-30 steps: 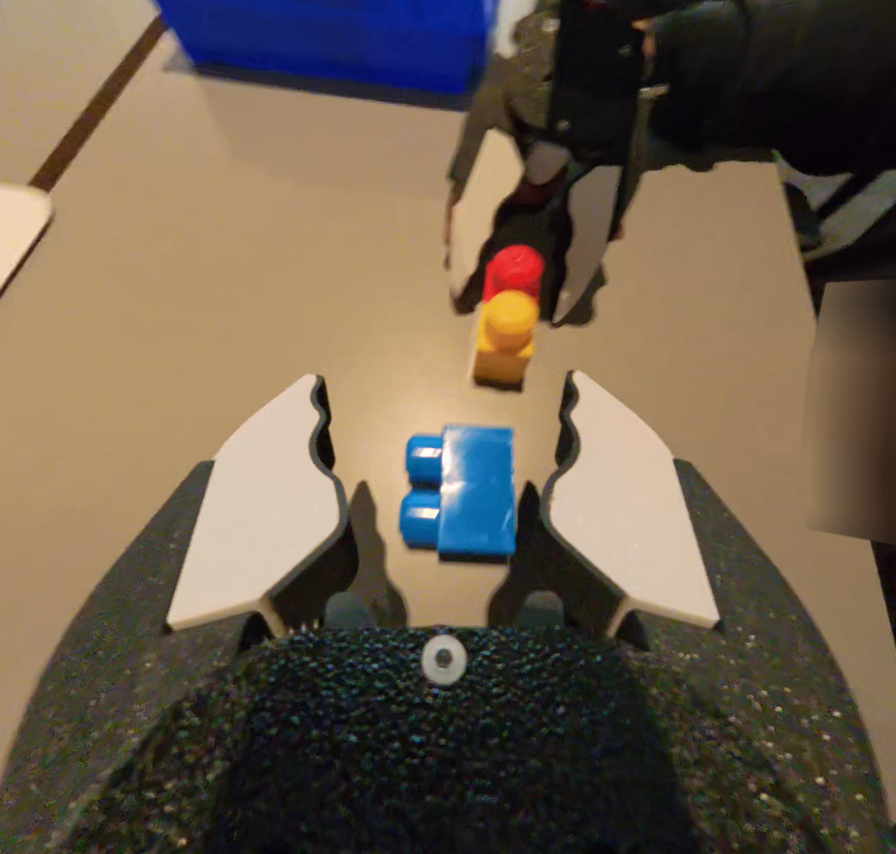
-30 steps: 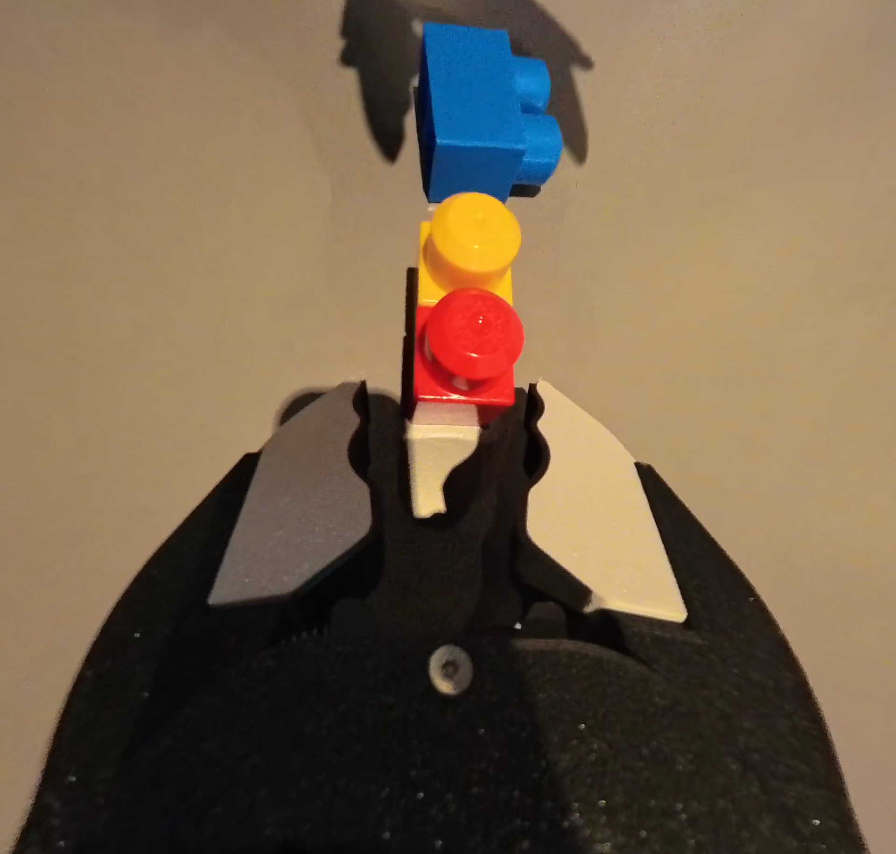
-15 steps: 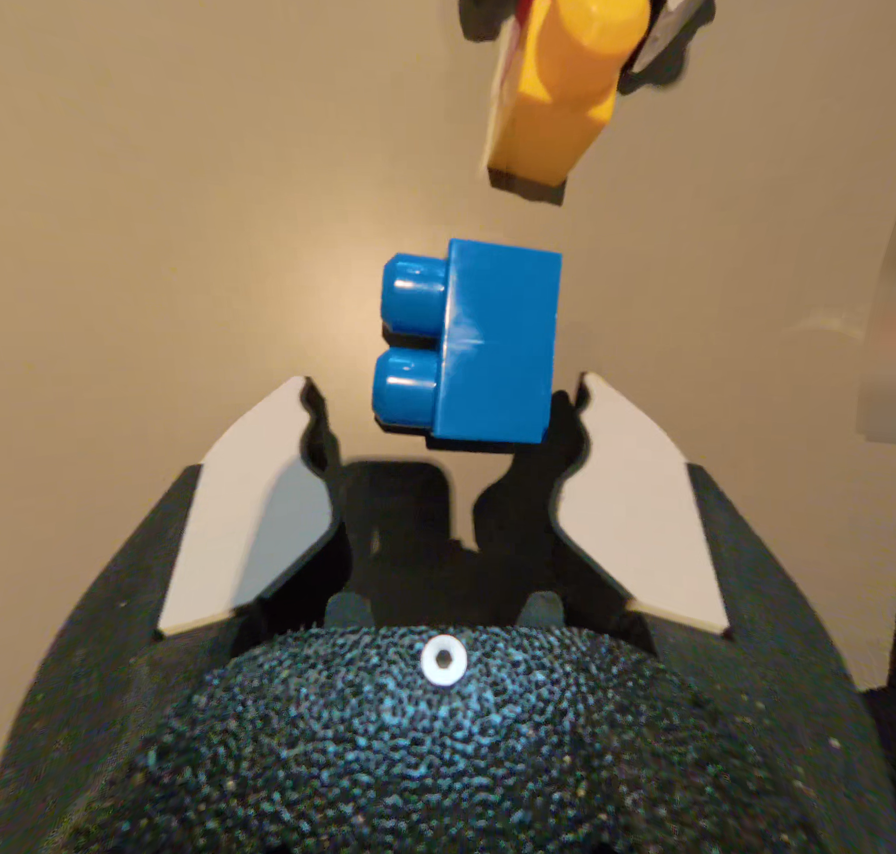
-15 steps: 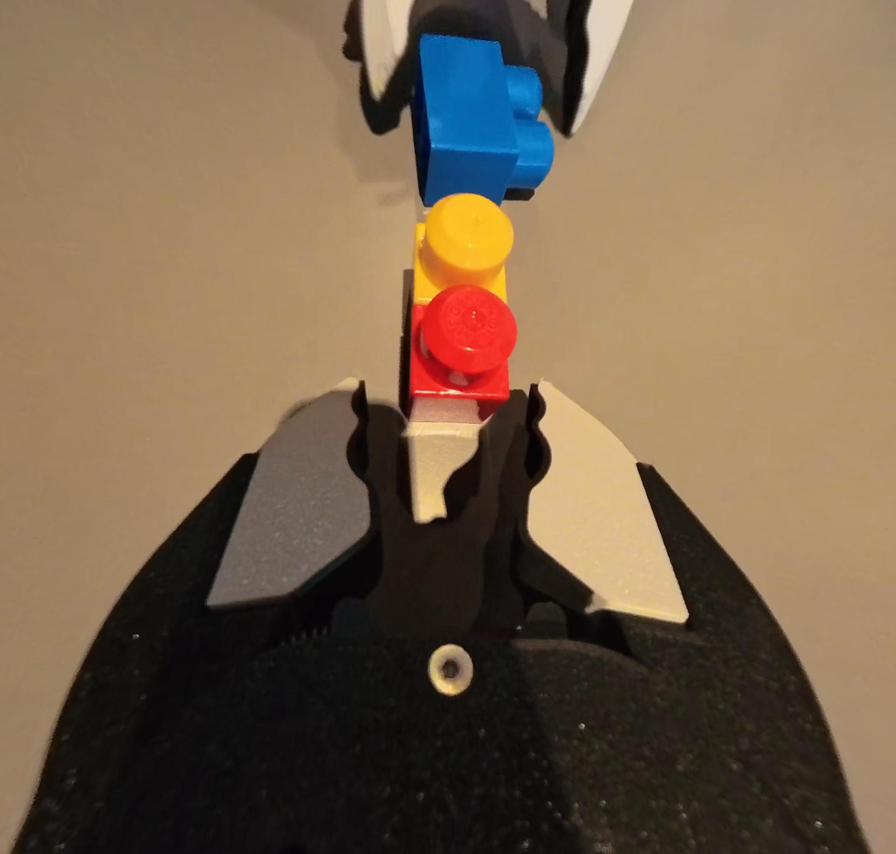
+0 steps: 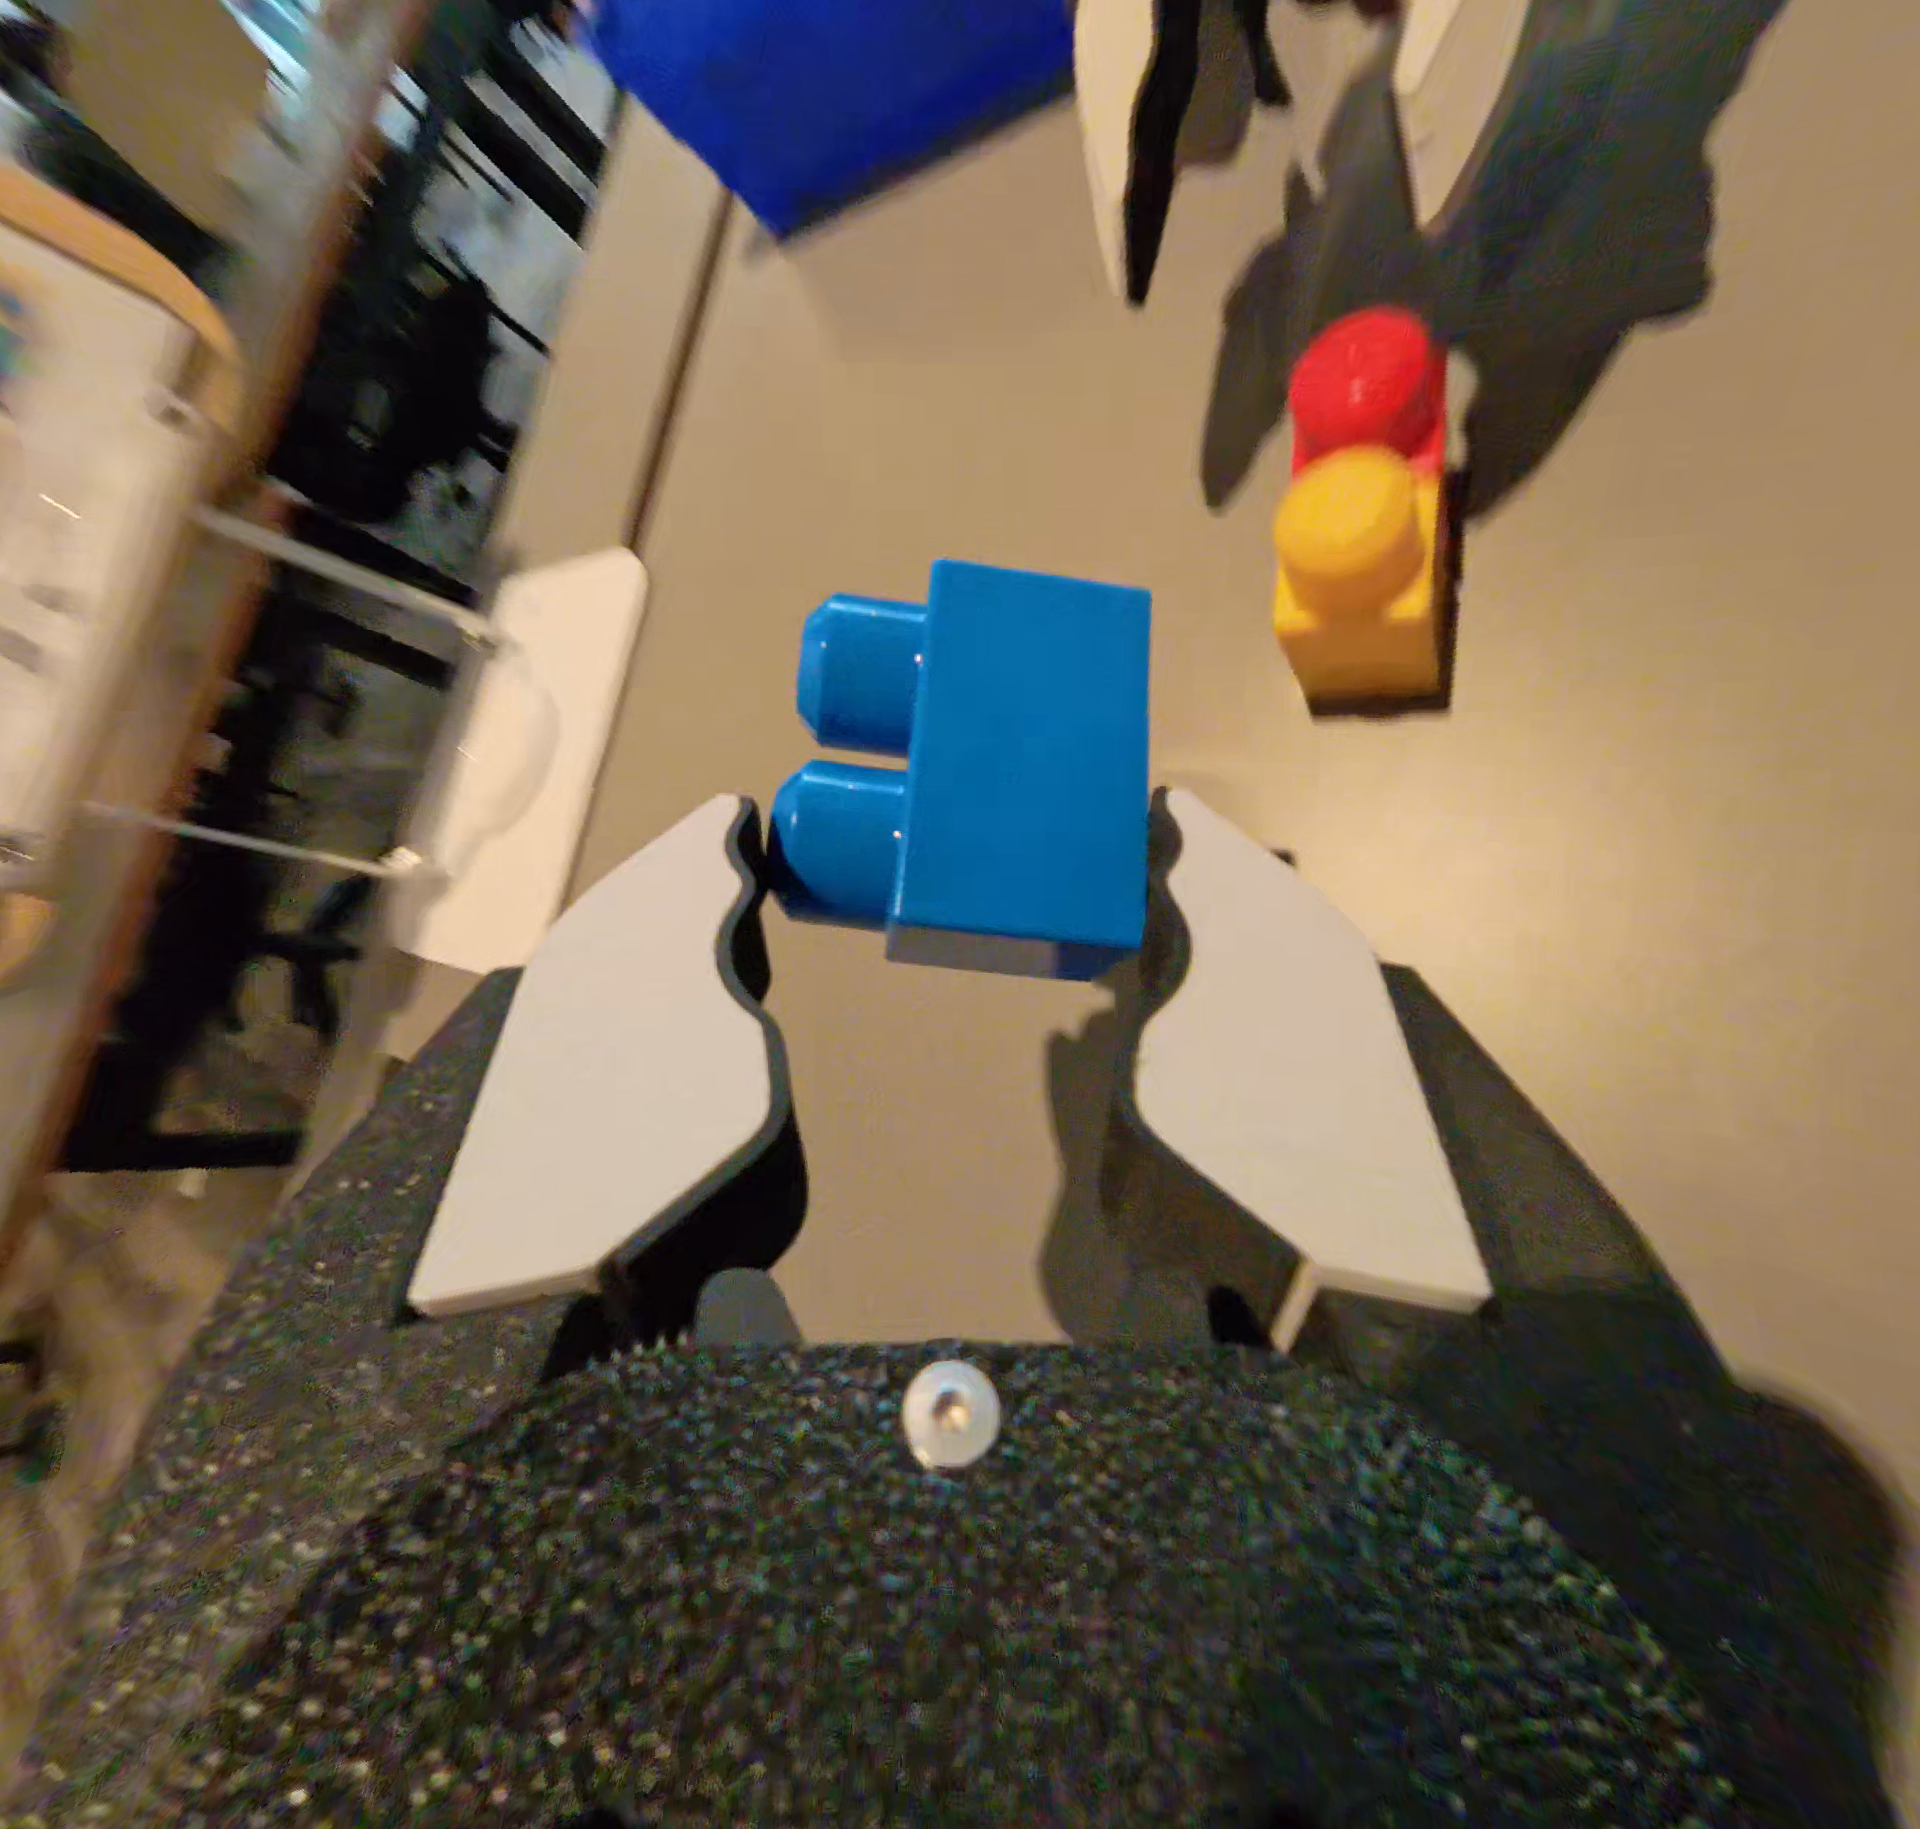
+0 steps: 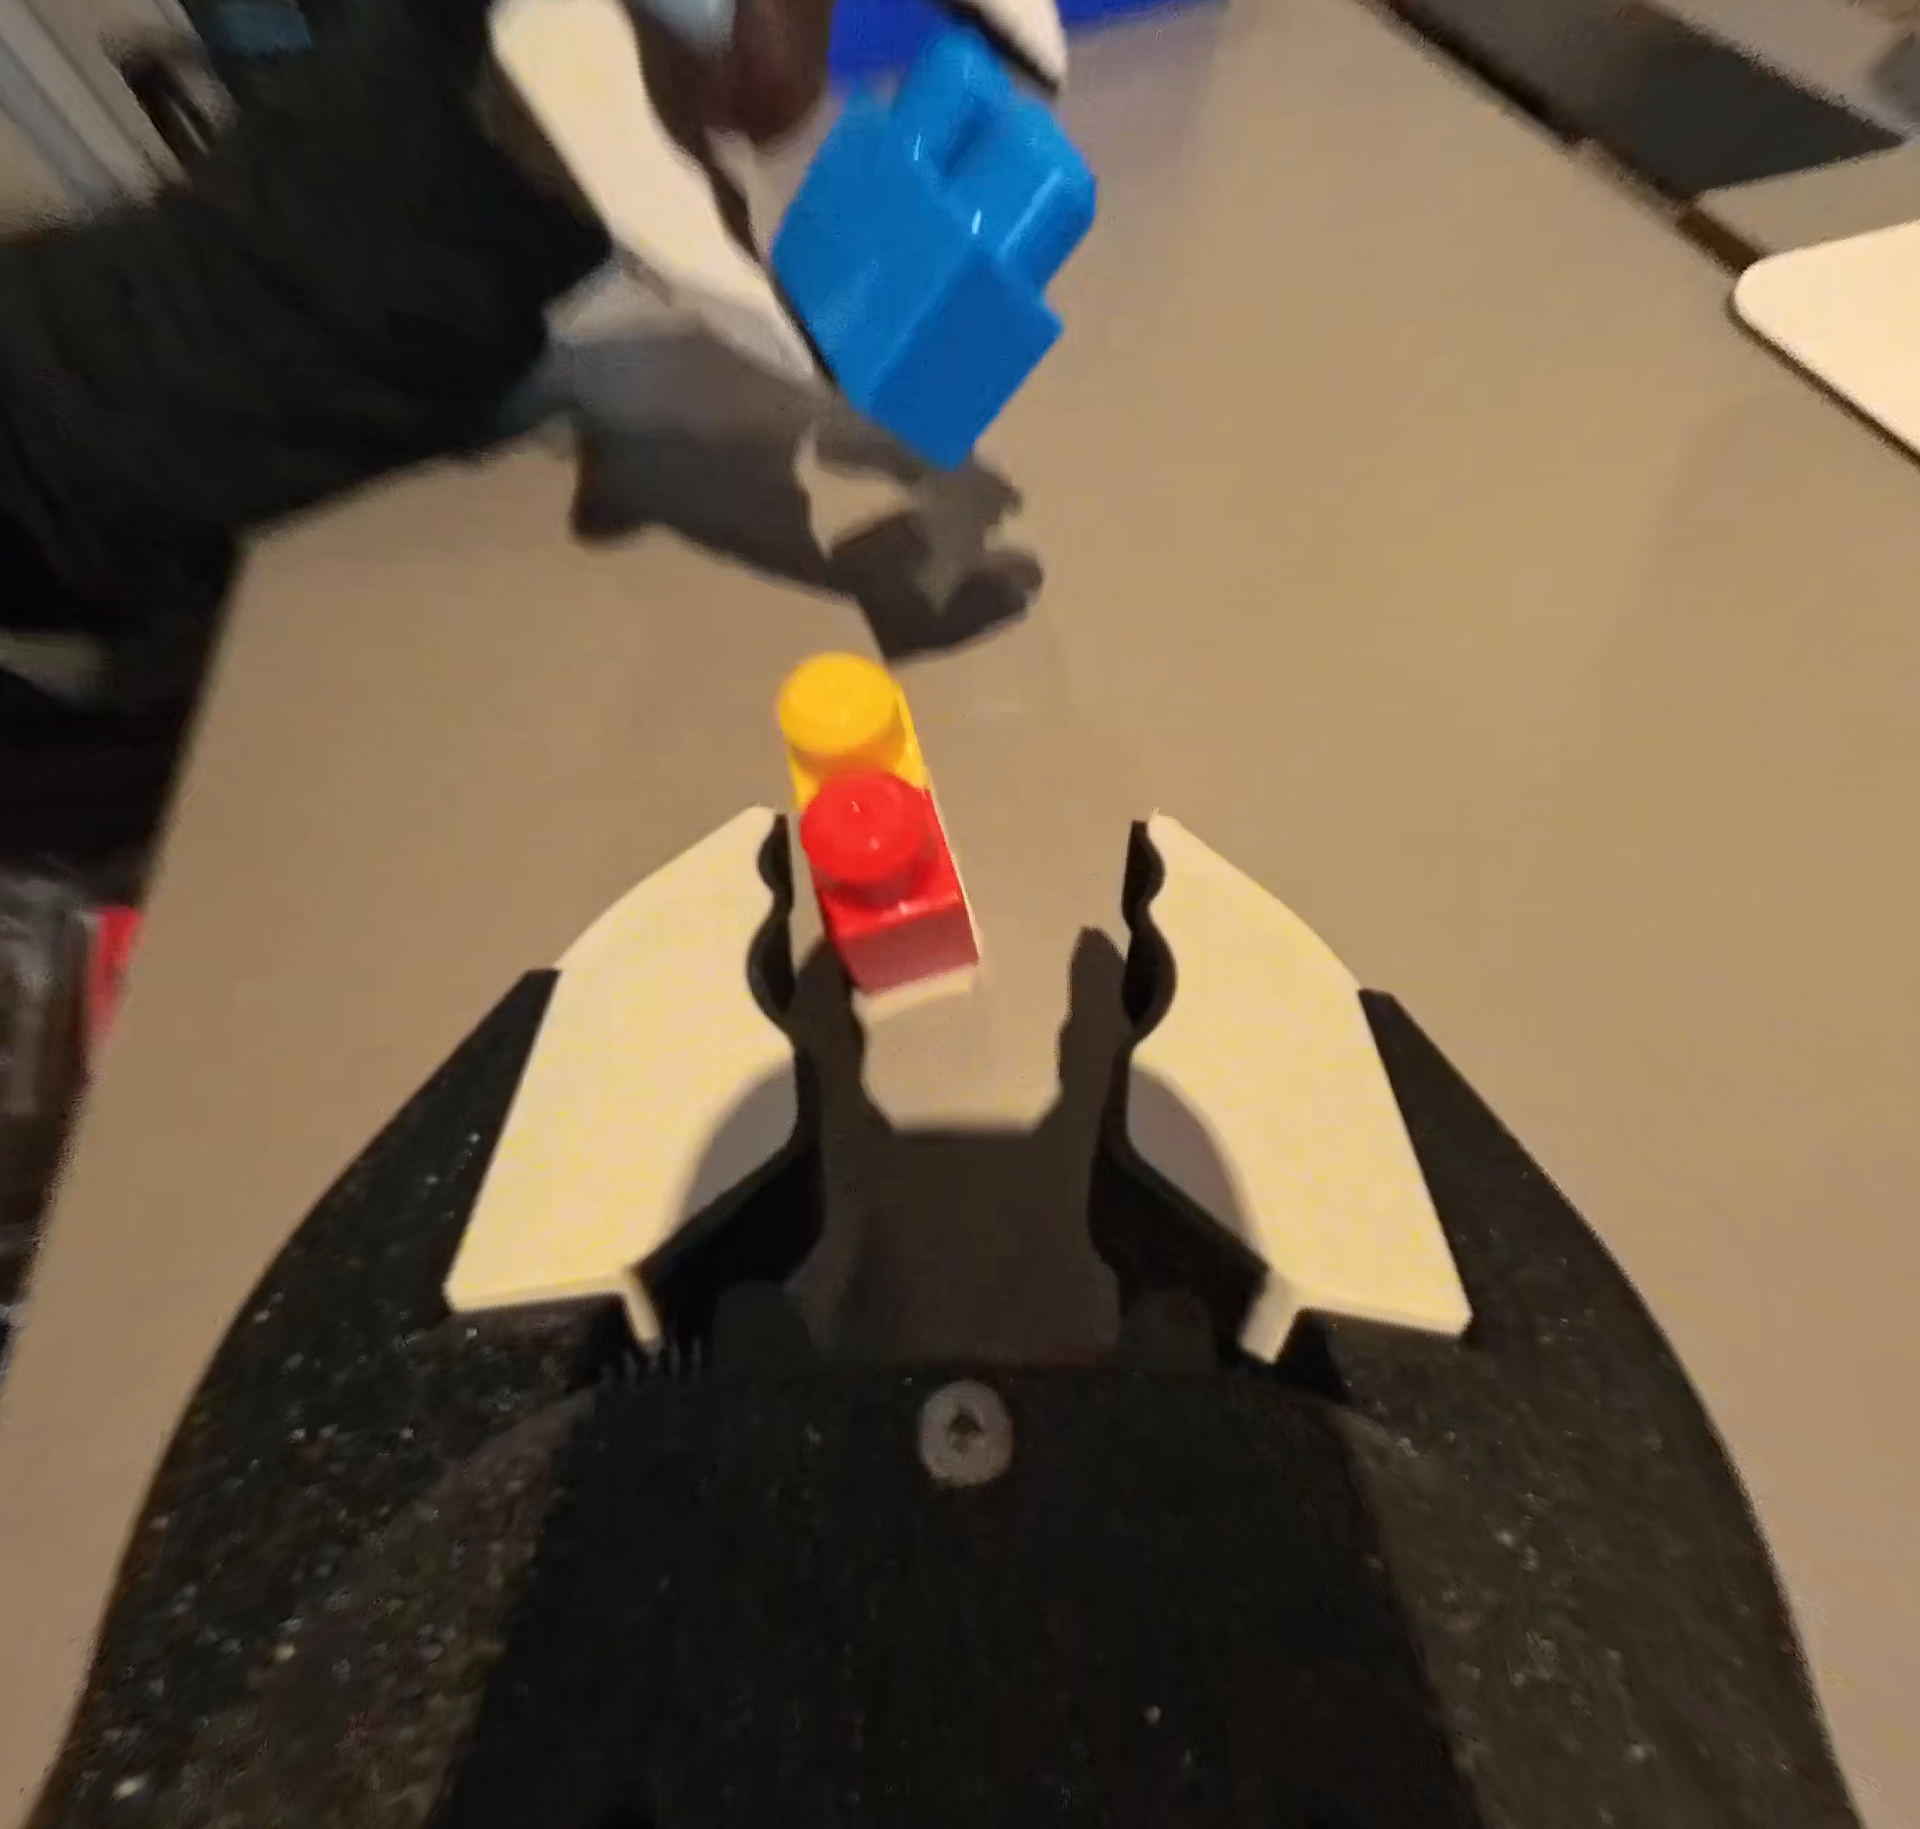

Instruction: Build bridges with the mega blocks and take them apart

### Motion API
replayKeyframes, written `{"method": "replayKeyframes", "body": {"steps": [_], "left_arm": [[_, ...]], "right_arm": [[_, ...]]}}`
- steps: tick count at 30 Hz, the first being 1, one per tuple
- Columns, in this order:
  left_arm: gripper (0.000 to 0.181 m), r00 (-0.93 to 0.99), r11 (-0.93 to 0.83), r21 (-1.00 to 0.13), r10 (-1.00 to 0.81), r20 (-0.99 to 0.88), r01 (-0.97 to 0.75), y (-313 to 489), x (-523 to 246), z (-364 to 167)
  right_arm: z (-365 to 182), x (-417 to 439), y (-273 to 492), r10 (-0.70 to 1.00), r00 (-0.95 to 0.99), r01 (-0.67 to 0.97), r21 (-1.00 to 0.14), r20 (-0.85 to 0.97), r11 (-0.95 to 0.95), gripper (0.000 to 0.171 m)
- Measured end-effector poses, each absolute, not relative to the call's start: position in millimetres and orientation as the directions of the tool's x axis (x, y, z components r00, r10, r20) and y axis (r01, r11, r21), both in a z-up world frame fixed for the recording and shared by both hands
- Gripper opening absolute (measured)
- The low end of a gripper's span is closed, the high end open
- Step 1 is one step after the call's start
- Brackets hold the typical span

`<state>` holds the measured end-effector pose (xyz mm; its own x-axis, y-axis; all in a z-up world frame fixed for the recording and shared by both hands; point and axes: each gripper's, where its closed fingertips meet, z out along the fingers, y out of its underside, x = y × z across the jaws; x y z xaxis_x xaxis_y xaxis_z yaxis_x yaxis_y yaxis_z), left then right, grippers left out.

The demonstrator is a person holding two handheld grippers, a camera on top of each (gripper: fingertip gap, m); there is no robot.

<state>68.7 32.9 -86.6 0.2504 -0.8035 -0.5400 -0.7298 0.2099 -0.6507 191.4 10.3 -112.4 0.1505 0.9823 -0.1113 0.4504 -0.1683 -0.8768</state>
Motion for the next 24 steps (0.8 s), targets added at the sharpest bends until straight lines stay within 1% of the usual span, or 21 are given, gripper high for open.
{"method": "replayKeyframes", "body": {"steps": [1, 3, 8, 12, 14, 16, 18, 19, 21, 24], "left_arm": [[0.069, 0.259, 0.25, -0.652, -0.773, -0.58, -0.716, 31.3, 76.5, -77.4], [0.069, 0.263, 0.317, -0.632, -0.712, -0.651, -0.707, 27.2, 90.7, -64.6], [0.069, 0.208, 0.47, -0.552, -0.602, -0.771, -0.688, 6.7, 131.8, -54.3], [0.069, 0.143, 0.547, -0.483, -0.548, -0.824, -0.684, -8.0, 158.6, -58.1], [0.069, 0.119, 0.564, -0.473, -0.55, -0.827, -0.677, -13.2, 166.6, -61.6], [0.069, 0.11, 0.57, -0.473, -0.554, -0.825, -0.672, -14.8, 170.8, -65.1], [0.069, 0.128, 0.564, -0.497, -0.567, -0.813, -0.66, -12.2, 170.8, -66.2], [0.069, 0.135, 0.557, -0.53, -0.597, -0.791, -0.64, -12.6, 170.6, -66.8], [0.065, 0.154, 0.513, -0.629, -0.69, -0.707, -0.584, -15.2, 168.7, -67.2], [0.069, 0.18, 0.391, -0.774, -0.827, -0.533, -0.498, -16.4, 165.0, -65.4]], "right_arm": [[-101.8, 190.0, 9.4, 0.977, 0.147, 0.399, -0.895, -0.152, -0.199, 0.061], [-87.1, 187.8, 5.2, 0.972, 0.124, 0.332, -0.914, -0.202, -0.232, 0.06], [-70.1, 179.4, -8.4, 0.959, 0.052, 0.254, -0.926, -0.277, -0.281, 0.064], [-69.1, 172.1, -16.3, 0.955, 0.019, 0.252, -0.922, -0.297, -0.292, 0.064], [-72.3, 169.6, -20.3, 0.957, 0.004, 0.271, -0.921, -0.29, -0.28, 0.058], [-71.3, 168.8, -24.3, 0.961, -0.023, 0.268, -0.927, -0.277, -0.261, 0.04], [-69.8, 169.7, -22.0, 0.969, -0.012, 0.263, -0.936, -0.247, -0.235, 0.039], [-67.6, 170.7, -19.9, 0.974, -0.002, 0.252, -0.943, -0.226, -0.218, 0.038], [-60.8, 174.4, -14.6, 0.984, 0.023, 0.22, -0.959, -0.179, -0.18, 0.037], [-50.7, 180.0, -9.2, 0.989, 0.043, 0.167, -0.975, -0.143, -0.148, 0.037]]}}
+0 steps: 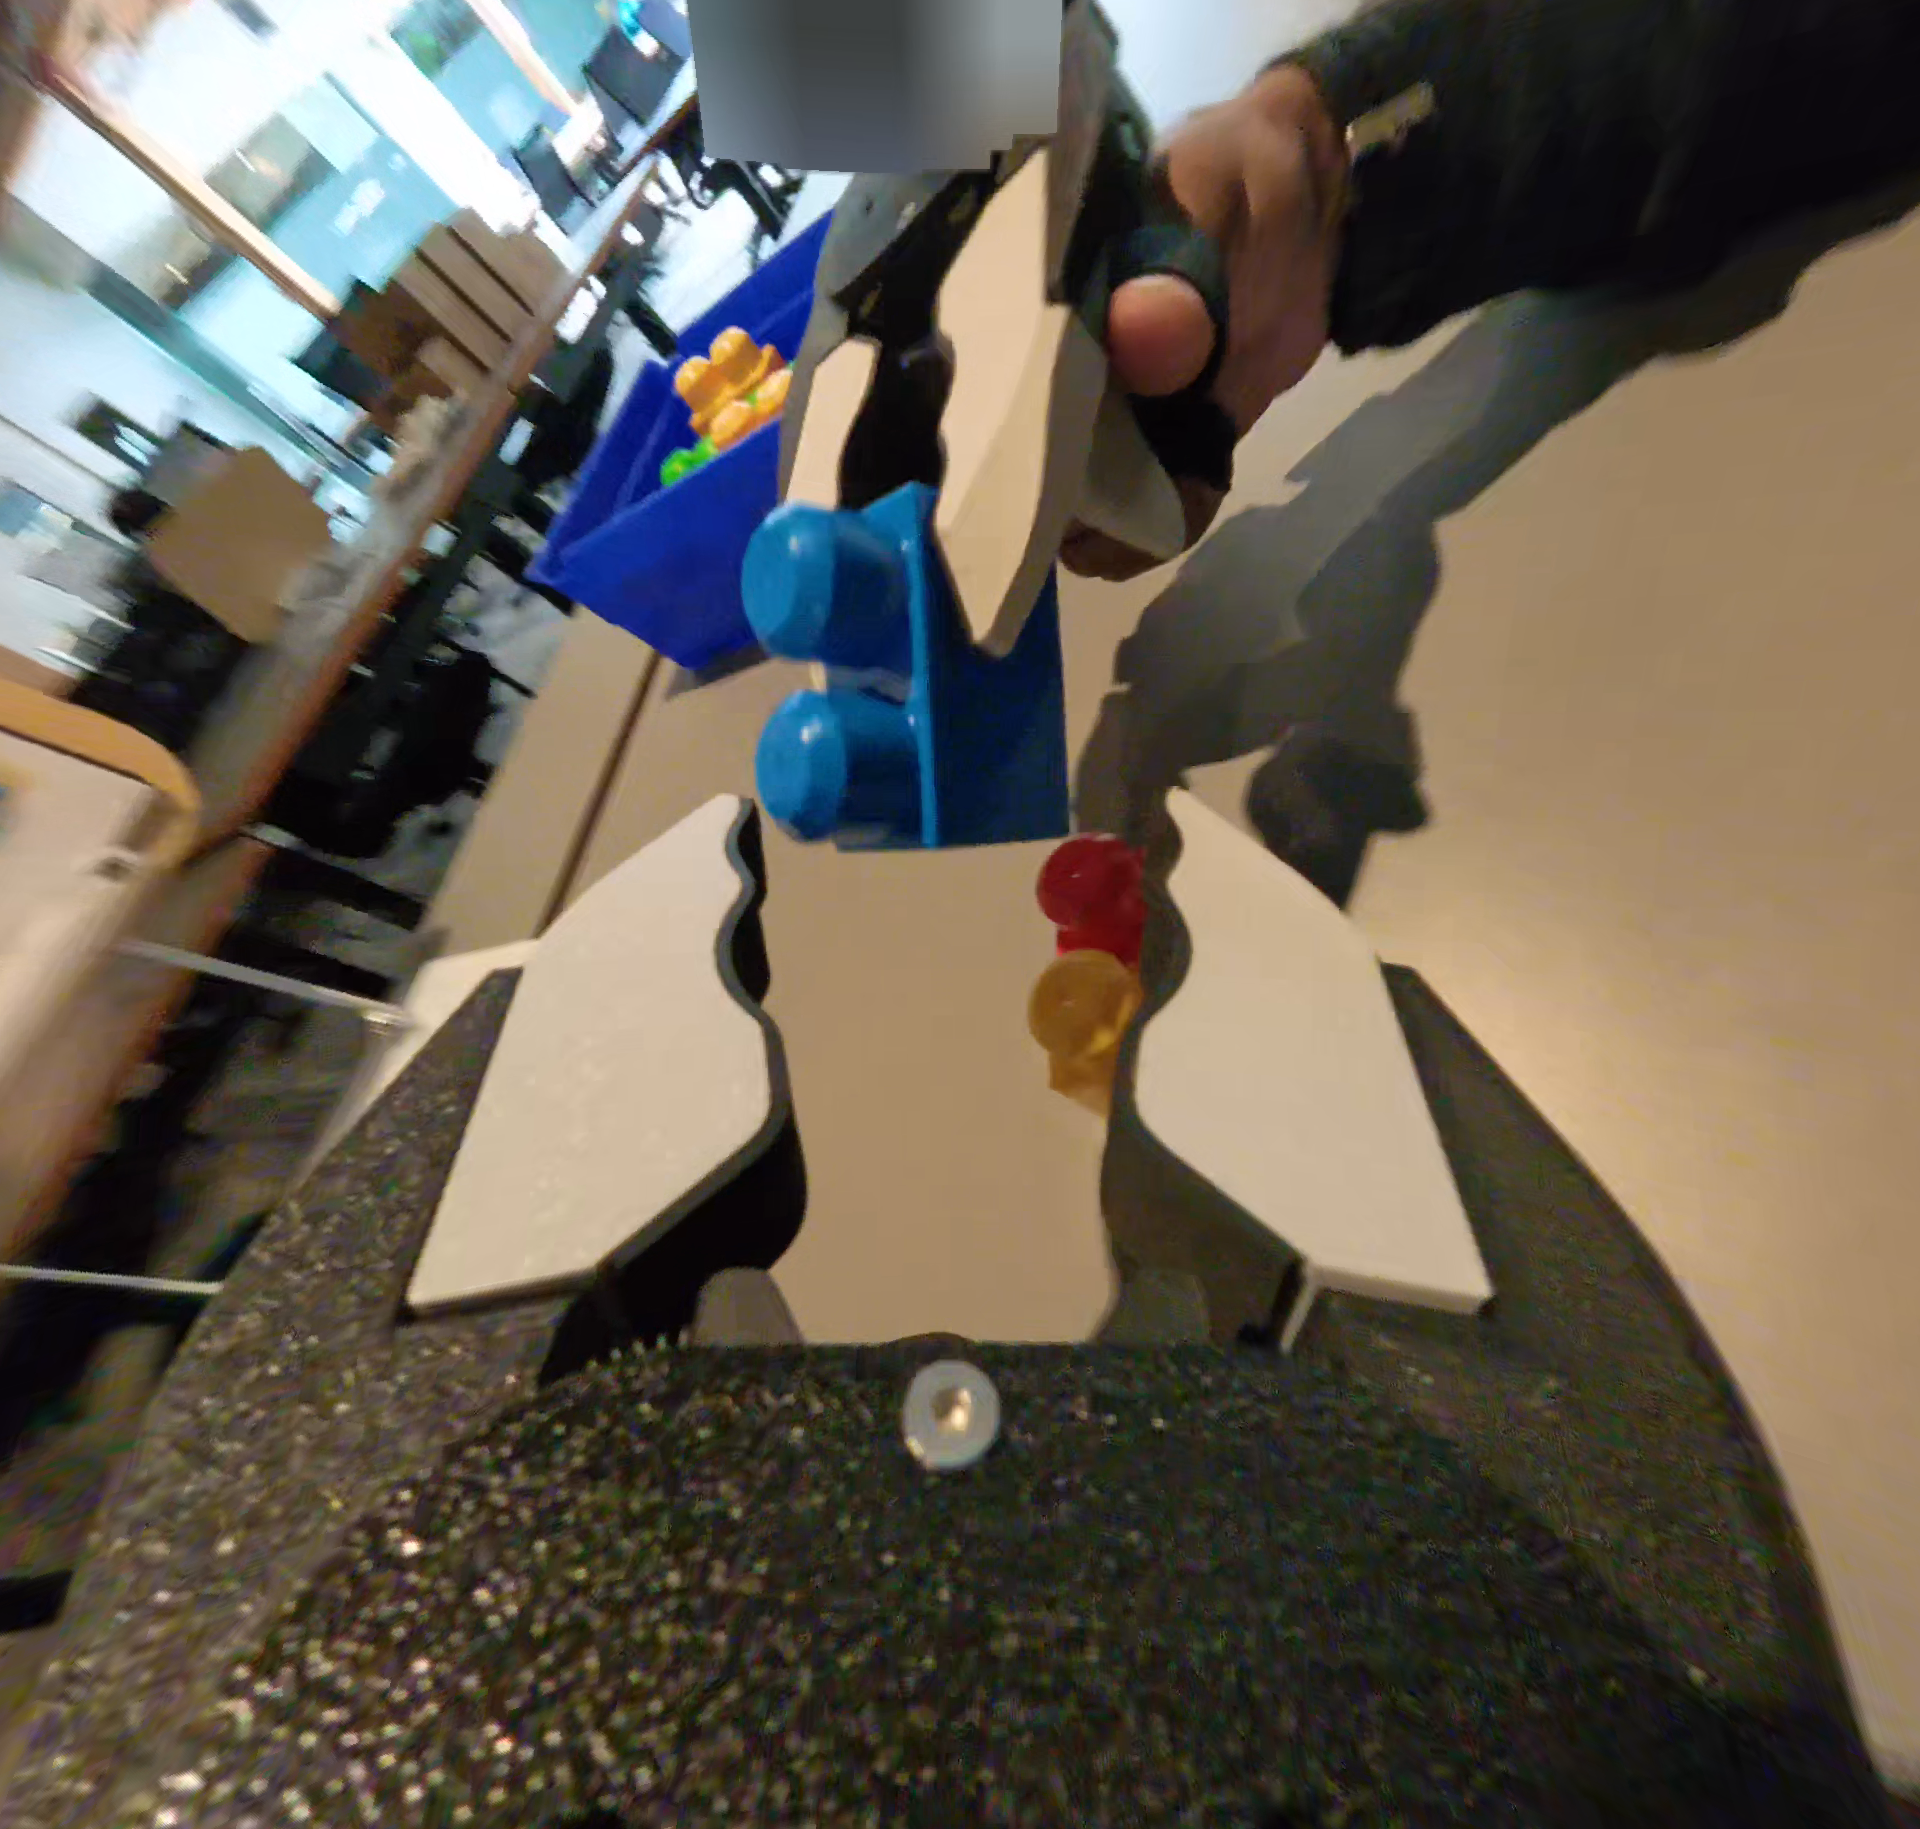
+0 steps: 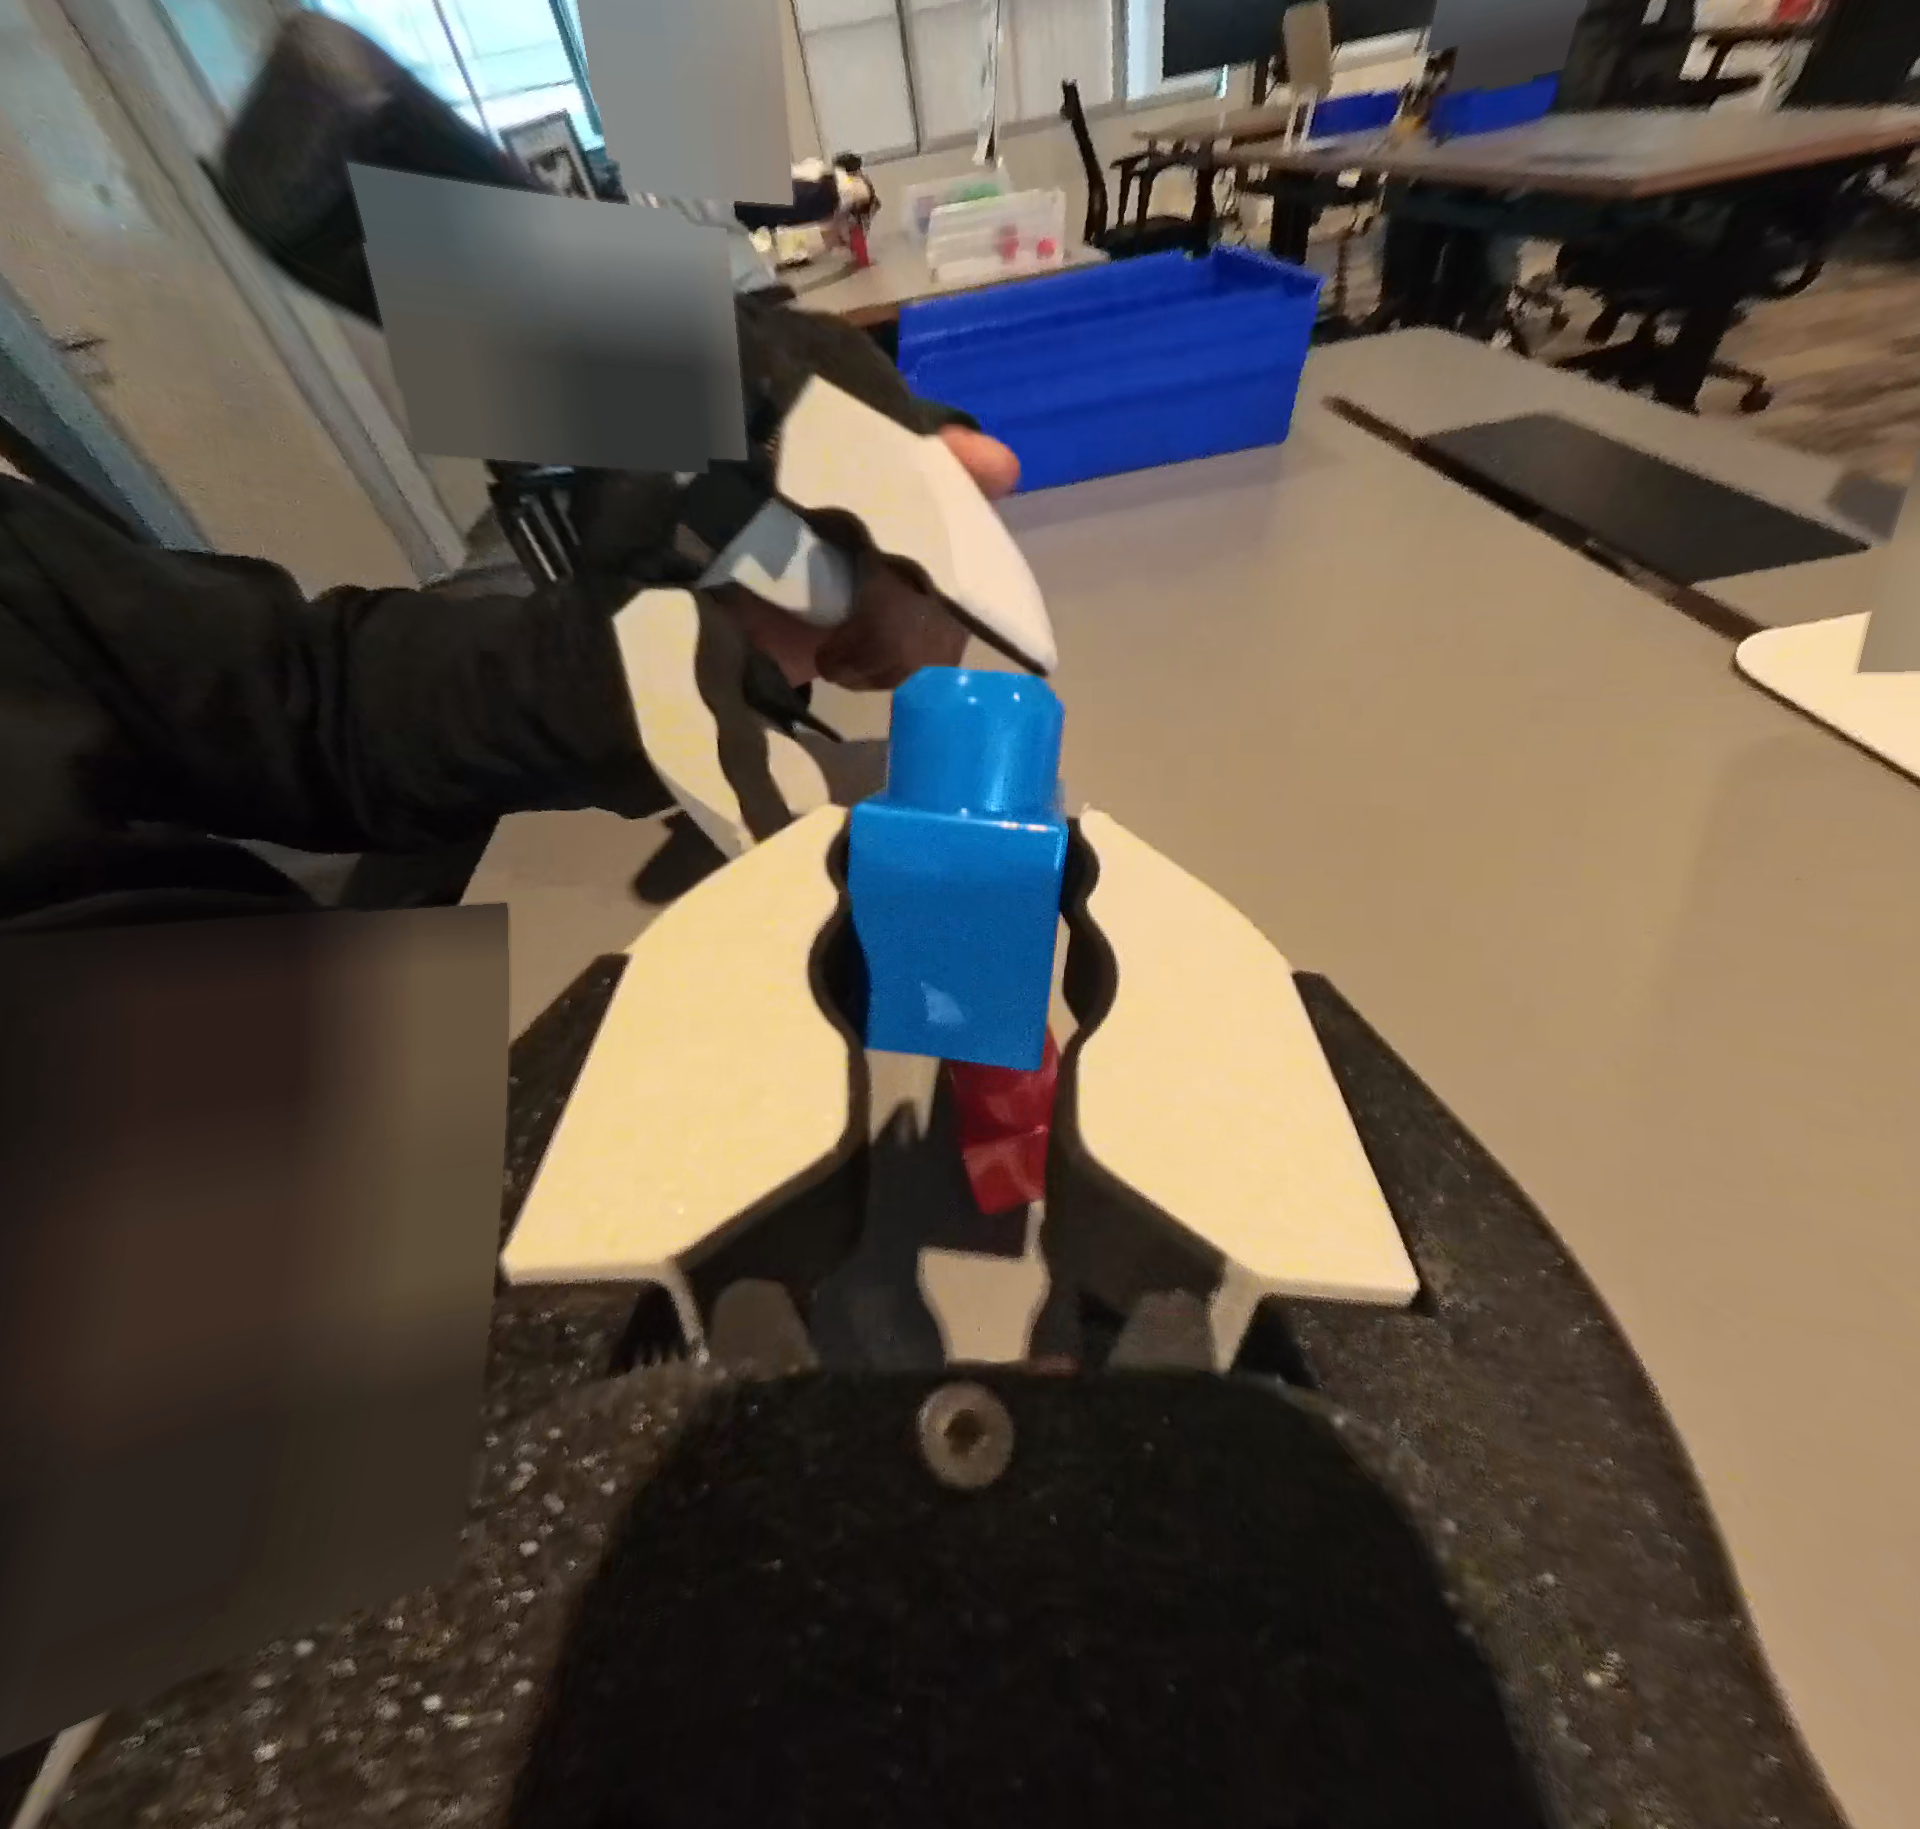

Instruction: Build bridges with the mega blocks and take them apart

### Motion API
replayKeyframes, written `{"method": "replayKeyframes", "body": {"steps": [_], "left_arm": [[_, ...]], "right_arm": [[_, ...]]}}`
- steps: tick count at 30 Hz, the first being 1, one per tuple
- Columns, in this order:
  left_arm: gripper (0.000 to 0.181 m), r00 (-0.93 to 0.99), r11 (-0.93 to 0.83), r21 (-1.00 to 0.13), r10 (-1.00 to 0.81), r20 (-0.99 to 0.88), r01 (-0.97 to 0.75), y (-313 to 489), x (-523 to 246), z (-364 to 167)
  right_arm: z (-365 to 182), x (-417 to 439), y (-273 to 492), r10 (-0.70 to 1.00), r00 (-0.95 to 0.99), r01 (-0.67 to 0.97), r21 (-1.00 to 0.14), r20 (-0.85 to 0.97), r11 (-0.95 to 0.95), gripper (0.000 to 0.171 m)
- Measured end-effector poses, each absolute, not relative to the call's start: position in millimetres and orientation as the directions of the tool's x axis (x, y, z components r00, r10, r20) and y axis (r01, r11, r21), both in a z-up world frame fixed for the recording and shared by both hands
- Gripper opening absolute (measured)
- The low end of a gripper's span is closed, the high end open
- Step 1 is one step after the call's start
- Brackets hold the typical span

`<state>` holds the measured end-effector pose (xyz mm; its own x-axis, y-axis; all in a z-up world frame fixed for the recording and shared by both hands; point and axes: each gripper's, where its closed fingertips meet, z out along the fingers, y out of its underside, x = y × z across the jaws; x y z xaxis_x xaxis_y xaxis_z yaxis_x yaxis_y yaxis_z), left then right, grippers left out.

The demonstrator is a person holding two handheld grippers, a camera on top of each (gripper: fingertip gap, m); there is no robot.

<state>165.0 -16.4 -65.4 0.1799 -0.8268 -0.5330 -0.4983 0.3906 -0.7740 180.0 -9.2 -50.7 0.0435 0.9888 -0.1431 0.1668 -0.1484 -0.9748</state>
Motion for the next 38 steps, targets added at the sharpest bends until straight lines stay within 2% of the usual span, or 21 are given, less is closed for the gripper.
{"method": "replayKeyframes", "body": {"steps": [3, 10, 12, 14, 15, 19, 26, 38], "left_arm": [[0.074, 0.209, 0.236, -0.846, -0.905, -0.37, -0.478, -10.3, 162.8, -72.5], [0.075, 0.203, 0.049, -0.912, -0.969, -0.143, -0.407, -11.4, 168.4, -81.4], [0.063, 0.192, 0.02, -0.927, -0.976, -0.099, -0.374, -13.2, 168.5, -78.7], [0.043, 0.178, 0.001, -0.943, -0.982, -0.064, -0.333, -15.2, 166.1, -73.2], [0.04, 0.178, -0.009, -0.947, -0.983, -0.05, -0.32, -14.8, 164.1, -71.4], [0.039, 0.182, -0.002, -0.943, -0.981, -0.062, -0.334, -14.3, 159.7, -72.0], [0.037, 0.21, 0.003, -0.89, -0.971, -0.111, -0.456, -9.5, 155.2, -88.3], [0.037, 0.191, 0.013, -0.8, -0.969, -0.159, -0.599, -7.3, 151.6, -117.7]], "right_arm": [[-46.2, 180.2, -7.6, 0.99, 0.052, 0.136, -0.982, -0.128, -0.134, 0.037], [-40.8, 173.7, -18.1, 0.998, 0.017, 0.085, -0.995, -0.058, -0.059, 0.037], [-44.2, 170.3, -20.1, 0.999, 0.011, 0.097, -0.994, -0.049, -0.05, 0.037], [-50.3, 167.3, -21.4, 0.999, 0.006, 0.122, -0.992, -0.042, -0.042, 0.037], [-52.0, 166.2, -21.5, 0.999, 0.007, 0.125, -0.991, -0.04, -0.041, 0.037], [-57.3, 164.8, -19.3, 0.999, 0.016, 0.147, -0.988, -0.048, -0.05, 0.037], [-87.8, 165.9, -9.3, 0.998, 0.06, 0.298, -0.953, -0.032, -0.049, 0.038], [-122.4, 164.0, -7.5, 0.998, 0.066, 0.451, -0.892, 0.018, -0.014, 0.037]]}}
